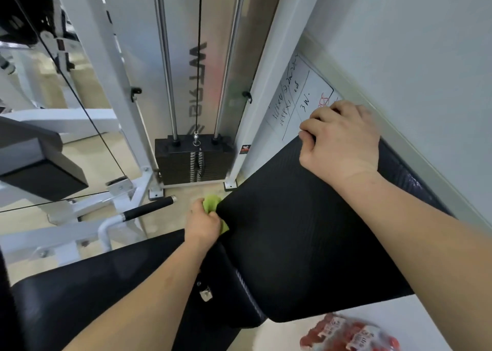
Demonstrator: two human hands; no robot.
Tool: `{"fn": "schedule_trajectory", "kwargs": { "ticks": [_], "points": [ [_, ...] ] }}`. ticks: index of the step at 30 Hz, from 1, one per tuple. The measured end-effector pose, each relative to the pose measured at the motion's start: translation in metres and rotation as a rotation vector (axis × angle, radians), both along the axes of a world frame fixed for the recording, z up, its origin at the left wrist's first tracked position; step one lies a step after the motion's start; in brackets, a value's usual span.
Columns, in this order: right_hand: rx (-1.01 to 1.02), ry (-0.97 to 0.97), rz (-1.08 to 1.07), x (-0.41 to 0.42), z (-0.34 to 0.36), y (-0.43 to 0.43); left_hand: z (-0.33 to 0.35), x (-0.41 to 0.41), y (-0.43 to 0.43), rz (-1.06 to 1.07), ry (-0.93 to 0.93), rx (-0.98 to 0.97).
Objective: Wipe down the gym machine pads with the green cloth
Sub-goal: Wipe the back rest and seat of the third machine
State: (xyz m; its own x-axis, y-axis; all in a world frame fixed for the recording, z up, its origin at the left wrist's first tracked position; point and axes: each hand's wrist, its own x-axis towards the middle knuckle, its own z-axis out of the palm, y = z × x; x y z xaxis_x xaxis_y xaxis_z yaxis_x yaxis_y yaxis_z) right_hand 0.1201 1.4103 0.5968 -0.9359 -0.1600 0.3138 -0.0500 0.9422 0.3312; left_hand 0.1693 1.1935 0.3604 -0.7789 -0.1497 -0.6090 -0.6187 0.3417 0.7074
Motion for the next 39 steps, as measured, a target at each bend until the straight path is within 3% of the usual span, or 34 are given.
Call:
{"fn": "schedule_trajectory", "kwargs": {
  "ticks": [4,6,9,11,14,15,18,19,22,25,27,29,32,34,39],
  "points": [
    [-0.068,-0.143,-0.030,0.000,0.009,-0.003,0.042,0.046,0.049,0.241,-0.042,-0.029],
    [-0.146,-0.227,-0.012,0.003,0.015,-0.008,0.057,0.070,0.072,0.226,-0.034,-0.043],
    [-0.230,-0.187,0.109,0.060,0.010,-0.017,0.083,0.132,0.103,0.085,0.056,-0.058],
    [-0.534,-0.096,0.157,0.123,-0.008,-0.017,0.100,0.174,0.121,-0.026,0.187,0.016],
    [-0.970,-0.039,0.041,0.220,-0.028,-0.002,0.113,0.211,0.125,-0.174,0.310,0.158],
    [-1.075,-0.039,-0.023,0.247,-0.033,0.006,0.116,0.217,0.123,-0.148,0.277,0.248],
    [-1.295,-0.097,-0.328,0.305,-0.052,0.030,0.136,0.227,0.123,0.159,-0.064,0.612],
    [-1.352,-0.153,-0.417,0.316,-0.057,0.035,0.144,0.230,0.126,0.181,-0.106,0.637],
    [-1.683,-0.372,-0.451,0.337,-0.059,0.039,0.168,0.245,0.141,0.053,0.024,0.550],
    [-2.111,-0.386,-0.452,0.347,-0.055,0.042,0.190,0.251,0.147,-0.226,0.030,0.676],
    [-2.098,-0.203,-0.526,0.353,-0.061,0.046,0.203,0.244,0.148,-0.429,-0.063,0.742],
    [-2.033,0.017,-0.600,0.354,-0.063,0.047,0.213,0.234,0.151,-0.447,-0.056,0.637],
    [-2.027,0.448,-0.631,0.341,-0.040,0.057,0.209,0.215,0.150,-0.380,0.380,0.127],
    [-1.989,0.664,-0.601,0.315,-0.020,0.074,0.198,0.204,0.140,-0.387,0.476,0.038],
    [-1.654,0.698,-0.557,0.242,-0.022,0.062,0.157,0.181,0.116,-0.424,0.370,-0.010]
  ]
}}
